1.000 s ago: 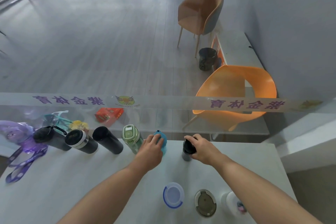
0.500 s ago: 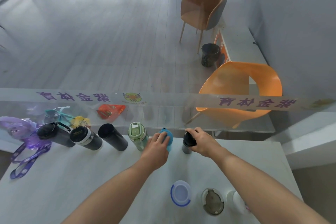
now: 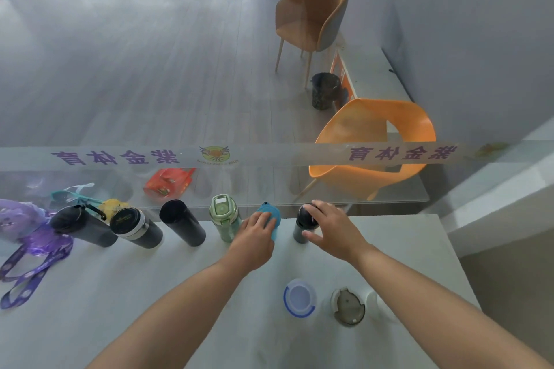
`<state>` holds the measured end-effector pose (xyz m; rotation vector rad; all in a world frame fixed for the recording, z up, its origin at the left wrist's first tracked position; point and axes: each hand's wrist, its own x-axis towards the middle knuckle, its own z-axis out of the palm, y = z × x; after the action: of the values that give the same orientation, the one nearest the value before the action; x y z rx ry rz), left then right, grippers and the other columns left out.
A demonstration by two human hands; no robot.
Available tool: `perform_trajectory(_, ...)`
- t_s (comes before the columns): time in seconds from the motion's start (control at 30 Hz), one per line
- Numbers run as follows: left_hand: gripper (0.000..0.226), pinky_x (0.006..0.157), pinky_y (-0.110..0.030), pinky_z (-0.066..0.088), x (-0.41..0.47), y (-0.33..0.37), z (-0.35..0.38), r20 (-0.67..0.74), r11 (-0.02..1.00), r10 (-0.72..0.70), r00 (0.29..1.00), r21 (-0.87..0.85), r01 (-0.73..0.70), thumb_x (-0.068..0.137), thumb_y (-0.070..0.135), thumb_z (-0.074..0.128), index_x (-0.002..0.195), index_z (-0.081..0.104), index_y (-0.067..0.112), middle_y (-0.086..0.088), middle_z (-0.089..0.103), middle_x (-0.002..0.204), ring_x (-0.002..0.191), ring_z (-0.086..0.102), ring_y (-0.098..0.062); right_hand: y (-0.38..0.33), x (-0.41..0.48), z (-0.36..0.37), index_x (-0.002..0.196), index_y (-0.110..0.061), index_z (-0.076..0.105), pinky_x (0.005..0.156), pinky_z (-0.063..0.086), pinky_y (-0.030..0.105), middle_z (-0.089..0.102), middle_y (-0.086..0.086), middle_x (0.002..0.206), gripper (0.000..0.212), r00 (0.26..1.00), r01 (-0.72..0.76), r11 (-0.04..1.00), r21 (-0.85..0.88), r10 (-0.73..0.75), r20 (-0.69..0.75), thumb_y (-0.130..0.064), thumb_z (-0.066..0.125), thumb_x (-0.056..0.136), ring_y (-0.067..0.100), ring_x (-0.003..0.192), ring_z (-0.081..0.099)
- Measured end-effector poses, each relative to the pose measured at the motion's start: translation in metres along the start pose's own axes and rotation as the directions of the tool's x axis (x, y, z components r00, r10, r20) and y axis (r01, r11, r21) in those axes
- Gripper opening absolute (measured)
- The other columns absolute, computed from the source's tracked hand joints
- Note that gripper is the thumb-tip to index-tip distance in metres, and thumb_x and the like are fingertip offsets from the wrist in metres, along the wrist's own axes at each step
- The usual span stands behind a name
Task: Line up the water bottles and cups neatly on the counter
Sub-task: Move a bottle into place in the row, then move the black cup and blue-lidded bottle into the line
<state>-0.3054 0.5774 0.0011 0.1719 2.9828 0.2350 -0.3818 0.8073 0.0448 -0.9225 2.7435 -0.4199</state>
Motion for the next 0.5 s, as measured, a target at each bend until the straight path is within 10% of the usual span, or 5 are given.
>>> perform_trajectory(0.5,0.052,0.115,-0.046,0.026,-0.036,0.003,-0.012,0.004,0.998,0.050,0.999,-0.037,-0.050,0.092,0.025,0.046,0.143,0.039,0.017,-0.007,0.037,0.150,0.138,0.031,-0.029,-0.059,-0.083,0.044,0.150,-0.032,0.030,0.101,0.039,0.040,0.056,0.009,0.130,0.085,0.873,0.102,0.978,-0.181,0.000,0.489,-0.050,0.073,0.079,0.034,0.116,0.056)
